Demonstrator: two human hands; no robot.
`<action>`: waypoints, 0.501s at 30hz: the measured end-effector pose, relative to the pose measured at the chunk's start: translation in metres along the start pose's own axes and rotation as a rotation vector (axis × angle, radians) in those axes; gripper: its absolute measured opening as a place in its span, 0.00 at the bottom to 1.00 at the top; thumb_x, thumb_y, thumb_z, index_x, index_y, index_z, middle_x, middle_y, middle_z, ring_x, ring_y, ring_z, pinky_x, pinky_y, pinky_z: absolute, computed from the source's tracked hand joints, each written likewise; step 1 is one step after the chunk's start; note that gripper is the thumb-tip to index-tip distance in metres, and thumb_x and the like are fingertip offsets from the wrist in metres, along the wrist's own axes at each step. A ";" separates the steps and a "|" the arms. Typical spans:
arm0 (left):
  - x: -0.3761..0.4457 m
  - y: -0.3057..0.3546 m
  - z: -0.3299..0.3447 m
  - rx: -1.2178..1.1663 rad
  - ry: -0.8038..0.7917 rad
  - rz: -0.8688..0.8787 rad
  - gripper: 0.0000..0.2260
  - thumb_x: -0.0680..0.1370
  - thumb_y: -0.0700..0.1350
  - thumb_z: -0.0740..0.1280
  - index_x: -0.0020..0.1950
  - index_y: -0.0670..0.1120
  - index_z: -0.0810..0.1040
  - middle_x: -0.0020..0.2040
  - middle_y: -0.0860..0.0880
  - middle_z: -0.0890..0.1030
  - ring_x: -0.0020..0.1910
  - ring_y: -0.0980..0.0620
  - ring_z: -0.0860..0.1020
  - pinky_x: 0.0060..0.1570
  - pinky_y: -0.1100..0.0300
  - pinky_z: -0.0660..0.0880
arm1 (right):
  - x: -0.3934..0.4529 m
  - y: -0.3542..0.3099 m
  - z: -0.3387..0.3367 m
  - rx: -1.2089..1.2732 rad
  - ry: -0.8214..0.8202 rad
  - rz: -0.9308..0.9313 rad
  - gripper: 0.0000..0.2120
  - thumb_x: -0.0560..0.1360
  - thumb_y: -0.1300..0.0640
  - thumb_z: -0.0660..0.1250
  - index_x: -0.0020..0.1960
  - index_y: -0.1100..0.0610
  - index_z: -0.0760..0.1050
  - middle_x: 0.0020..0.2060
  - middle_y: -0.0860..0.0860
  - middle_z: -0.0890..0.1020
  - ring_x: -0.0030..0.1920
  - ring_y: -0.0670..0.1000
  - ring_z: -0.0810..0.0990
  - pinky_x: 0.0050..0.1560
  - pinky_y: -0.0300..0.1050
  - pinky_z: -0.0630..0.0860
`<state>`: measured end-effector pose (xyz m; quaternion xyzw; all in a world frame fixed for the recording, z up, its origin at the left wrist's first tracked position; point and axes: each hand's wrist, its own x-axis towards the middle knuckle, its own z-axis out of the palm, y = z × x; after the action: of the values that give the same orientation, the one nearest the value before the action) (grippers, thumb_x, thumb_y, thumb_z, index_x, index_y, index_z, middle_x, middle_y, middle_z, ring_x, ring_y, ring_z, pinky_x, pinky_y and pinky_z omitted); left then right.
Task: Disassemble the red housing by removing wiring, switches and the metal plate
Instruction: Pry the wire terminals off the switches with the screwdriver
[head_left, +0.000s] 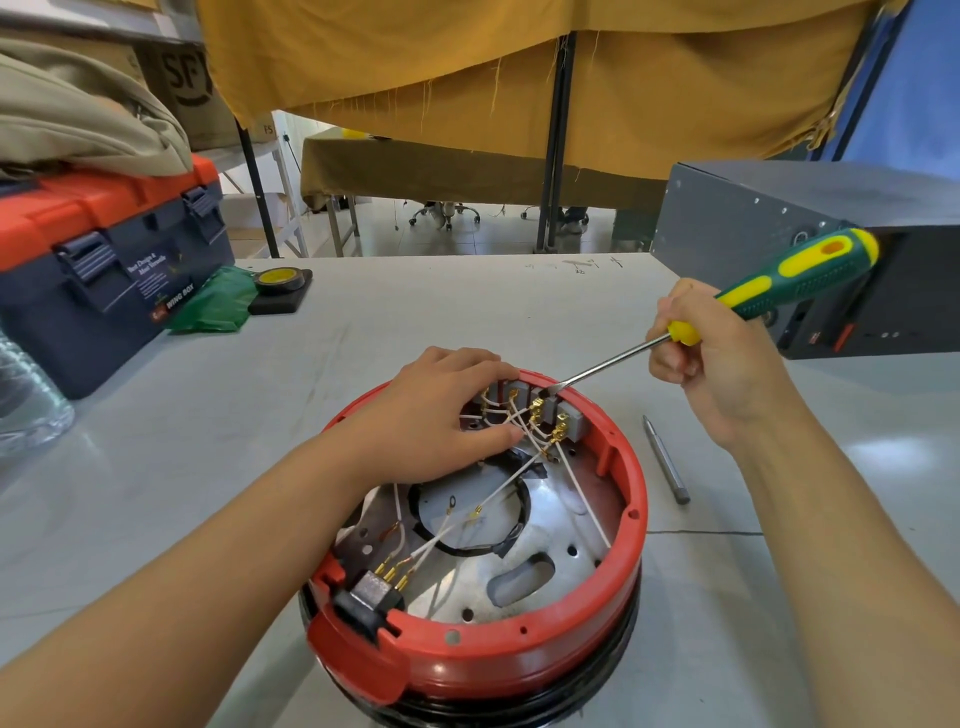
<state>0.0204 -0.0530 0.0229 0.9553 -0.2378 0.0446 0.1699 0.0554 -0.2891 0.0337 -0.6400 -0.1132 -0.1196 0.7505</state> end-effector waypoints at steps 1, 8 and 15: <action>0.000 0.000 0.000 -0.006 0.004 0.002 0.25 0.76 0.60 0.63 0.71 0.56 0.65 0.72 0.56 0.65 0.69 0.52 0.61 0.67 0.57 0.60 | 0.001 0.002 0.000 0.022 0.018 0.016 0.13 0.67 0.60 0.61 0.30 0.56 0.57 0.22 0.48 0.61 0.22 0.47 0.58 0.25 0.37 0.56; -0.001 0.000 -0.001 -0.074 0.024 -0.005 0.17 0.75 0.59 0.64 0.61 0.55 0.68 0.59 0.57 0.73 0.60 0.54 0.66 0.60 0.54 0.68 | 0.002 0.005 0.002 0.063 0.091 0.048 0.14 0.65 0.59 0.61 0.24 0.51 0.61 0.21 0.48 0.62 0.21 0.46 0.57 0.23 0.35 0.56; -0.001 -0.001 0.000 -0.117 0.054 -0.006 0.09 0.75 0.57 0.64 0.50 0.55 0.71 0.56 0.53 0.76 0.59 0.53 0.69 0.55 0.55 0.68 | 0.000 0.005 0.007 0.063 0.170 0.065 0.13 0.63 0.58 0.61 0.23 0.51 0.61 0.19 0.47 0.61 0.20 0.46 0.57 0.23 0.34 0.54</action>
<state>0.0199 -0.0520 0.0225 0.9428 -0.2326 0.0561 0.2320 0.0565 -0.2814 0.0305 -0.6072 -0.0320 -0.1454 0.7805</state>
